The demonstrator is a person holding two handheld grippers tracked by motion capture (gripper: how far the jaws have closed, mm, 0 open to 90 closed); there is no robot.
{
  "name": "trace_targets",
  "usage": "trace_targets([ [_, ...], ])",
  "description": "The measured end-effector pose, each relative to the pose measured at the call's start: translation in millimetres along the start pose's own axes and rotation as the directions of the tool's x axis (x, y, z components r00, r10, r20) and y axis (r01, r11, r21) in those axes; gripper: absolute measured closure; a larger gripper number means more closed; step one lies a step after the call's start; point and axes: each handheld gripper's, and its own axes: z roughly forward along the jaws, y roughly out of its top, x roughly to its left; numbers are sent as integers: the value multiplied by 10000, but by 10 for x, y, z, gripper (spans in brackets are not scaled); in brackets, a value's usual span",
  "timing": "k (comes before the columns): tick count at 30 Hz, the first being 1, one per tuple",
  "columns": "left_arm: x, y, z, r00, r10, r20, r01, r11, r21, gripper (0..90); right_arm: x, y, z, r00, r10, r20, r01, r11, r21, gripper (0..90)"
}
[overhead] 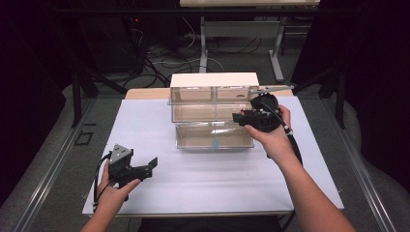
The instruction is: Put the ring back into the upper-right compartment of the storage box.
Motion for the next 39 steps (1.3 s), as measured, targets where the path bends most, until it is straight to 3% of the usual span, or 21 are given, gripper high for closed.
trace_targets([
  [39, 9, -2, 0, 10000, -7, -4, 7, 10000, 35, 32, -101, 55, 443, 9961, 426, 767, -444, 9988, 218, 585],
])
